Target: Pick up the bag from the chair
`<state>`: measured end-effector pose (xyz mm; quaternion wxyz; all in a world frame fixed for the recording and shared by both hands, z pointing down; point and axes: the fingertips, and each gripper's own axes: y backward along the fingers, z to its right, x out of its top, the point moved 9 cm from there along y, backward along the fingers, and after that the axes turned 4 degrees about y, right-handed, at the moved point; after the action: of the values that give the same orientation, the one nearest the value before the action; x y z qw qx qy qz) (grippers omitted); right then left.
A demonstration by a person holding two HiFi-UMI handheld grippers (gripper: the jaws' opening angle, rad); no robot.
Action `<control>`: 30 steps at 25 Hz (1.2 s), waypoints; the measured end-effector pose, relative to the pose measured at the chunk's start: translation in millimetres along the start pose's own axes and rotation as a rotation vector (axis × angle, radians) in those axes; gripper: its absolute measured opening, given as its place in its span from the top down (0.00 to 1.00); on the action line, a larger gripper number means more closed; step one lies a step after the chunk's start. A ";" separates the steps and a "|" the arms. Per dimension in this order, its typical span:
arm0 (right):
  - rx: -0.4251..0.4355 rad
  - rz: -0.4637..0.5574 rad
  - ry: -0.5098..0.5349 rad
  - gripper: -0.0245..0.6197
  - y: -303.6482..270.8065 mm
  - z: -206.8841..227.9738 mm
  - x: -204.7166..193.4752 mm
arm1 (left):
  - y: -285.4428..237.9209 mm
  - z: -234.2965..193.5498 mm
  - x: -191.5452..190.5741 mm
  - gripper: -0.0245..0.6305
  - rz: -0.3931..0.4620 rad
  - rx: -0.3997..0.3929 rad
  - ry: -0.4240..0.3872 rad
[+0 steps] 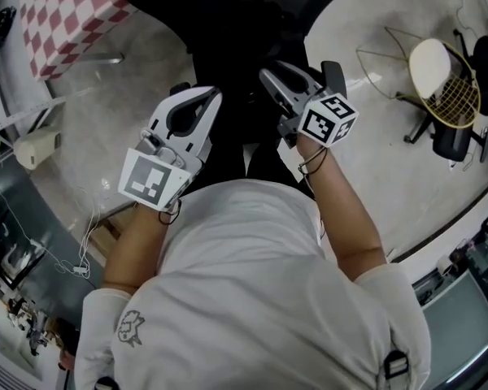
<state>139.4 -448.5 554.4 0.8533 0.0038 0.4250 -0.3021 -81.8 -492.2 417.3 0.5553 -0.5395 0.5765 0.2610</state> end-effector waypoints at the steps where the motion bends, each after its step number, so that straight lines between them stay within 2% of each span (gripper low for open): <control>1: 0.010 0.007 -0.025 0.77 -2.9 2.6 -2.6 | -0.1 -0.7 -3.1 0.95 -0.006 0.001 0.009; 11: 0.176 0.138 -0.127 0.73 -37.9 4.4 9.4 | -2.4 -16.8 -7.5 0.95 0.027 0.013 0.047; 23: 0.190 0.169 -0.098 0.73 -66.2 8.8 28.5 | 4.4 -24.9 -17.2 0.95 -0.014 0.032 0.073; 24: 0.194 0.166 -0.087 0.73 -66.9 8.0 30.2 | 4.0 -24.1 -17.6 0.95 -0.013 0.031 0.075; 27: 0.231 0.176 -0.061 0.87 -67.5 3.2 36.9 | 4.0 -21.0 -18.0 0.95 -0.016 0.029 0.079; 30: 0.295 0.196 -0.076 0.89 -68.2 -3.0 40.6 | 5.7 -17.4 -18.5 0.95 -0.022 0.025 0.076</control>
<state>120.3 -524.2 540.1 0.8842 0.1591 0.3411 -0.2766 -96.9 -500.1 436.9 0.5424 -0.5484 0.5946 0.2271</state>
